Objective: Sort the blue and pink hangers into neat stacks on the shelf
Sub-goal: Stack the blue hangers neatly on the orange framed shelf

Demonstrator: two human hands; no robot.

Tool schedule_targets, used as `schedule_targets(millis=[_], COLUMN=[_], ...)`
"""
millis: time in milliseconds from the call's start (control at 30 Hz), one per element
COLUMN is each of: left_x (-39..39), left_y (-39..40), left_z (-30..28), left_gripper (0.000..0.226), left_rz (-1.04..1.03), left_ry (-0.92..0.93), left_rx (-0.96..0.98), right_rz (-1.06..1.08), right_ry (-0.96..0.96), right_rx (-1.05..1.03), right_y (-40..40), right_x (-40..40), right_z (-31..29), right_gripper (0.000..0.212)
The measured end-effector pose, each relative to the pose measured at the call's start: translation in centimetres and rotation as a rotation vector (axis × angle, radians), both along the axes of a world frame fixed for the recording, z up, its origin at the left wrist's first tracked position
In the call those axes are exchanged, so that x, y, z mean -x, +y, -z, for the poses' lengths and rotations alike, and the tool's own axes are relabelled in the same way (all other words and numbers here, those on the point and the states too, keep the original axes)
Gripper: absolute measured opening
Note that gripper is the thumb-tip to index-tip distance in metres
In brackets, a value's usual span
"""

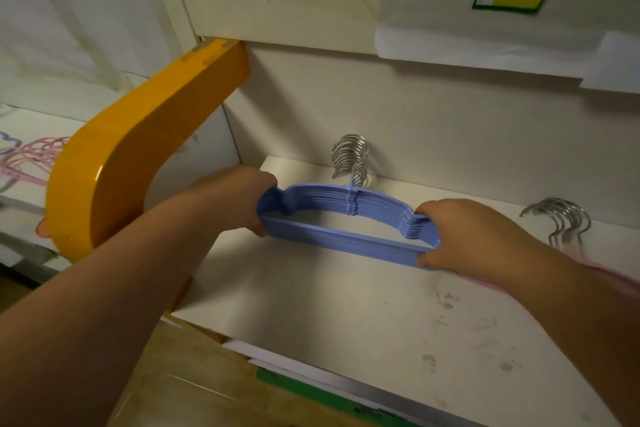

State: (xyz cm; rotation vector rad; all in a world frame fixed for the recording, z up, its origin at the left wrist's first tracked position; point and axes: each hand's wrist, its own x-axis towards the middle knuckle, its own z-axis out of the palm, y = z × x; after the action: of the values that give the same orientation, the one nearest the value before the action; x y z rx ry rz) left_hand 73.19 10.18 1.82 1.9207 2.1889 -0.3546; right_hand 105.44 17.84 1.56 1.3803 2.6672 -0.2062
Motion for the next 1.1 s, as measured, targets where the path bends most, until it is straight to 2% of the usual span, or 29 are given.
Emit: schedule_targets(millis=[333,467,733,900,1100], left_x=[0.2,0.4,0.3,0.3,0.2], left_y=[0.2,-0.1,0.7,0.9,1.0], left_z=[1.3,1.3,0.7,1.7,1.8], left_gripper=[0.055,0.055,0.058,0.049,0.052], left_rz=[0.049,0.054,0.064,0.076,0.071], left_ry=[-0.033,0.011,-0.03,-0.068,-0.091], left_rx=[-0.086,-0.128,-0.055,-0.045,-0.023], right_rz=[0.009,-0.003,-0.013,-0.007,-0.008], right_ry=[-0.057,-0.1,-0.115,-0.089,-0.082], right_rx=[0.007,-0.077,-0.086,-0.07,-0.061], right_y=[0.2,0.1,0.3,0.4,0.5], right_x=[0.3,0.5,0.3,0.3,0.1], right_z=[0.1,0.1,0.1,0.1,0.3], right_gripper=[0.05,0.043,0.044,0.041,0.048])
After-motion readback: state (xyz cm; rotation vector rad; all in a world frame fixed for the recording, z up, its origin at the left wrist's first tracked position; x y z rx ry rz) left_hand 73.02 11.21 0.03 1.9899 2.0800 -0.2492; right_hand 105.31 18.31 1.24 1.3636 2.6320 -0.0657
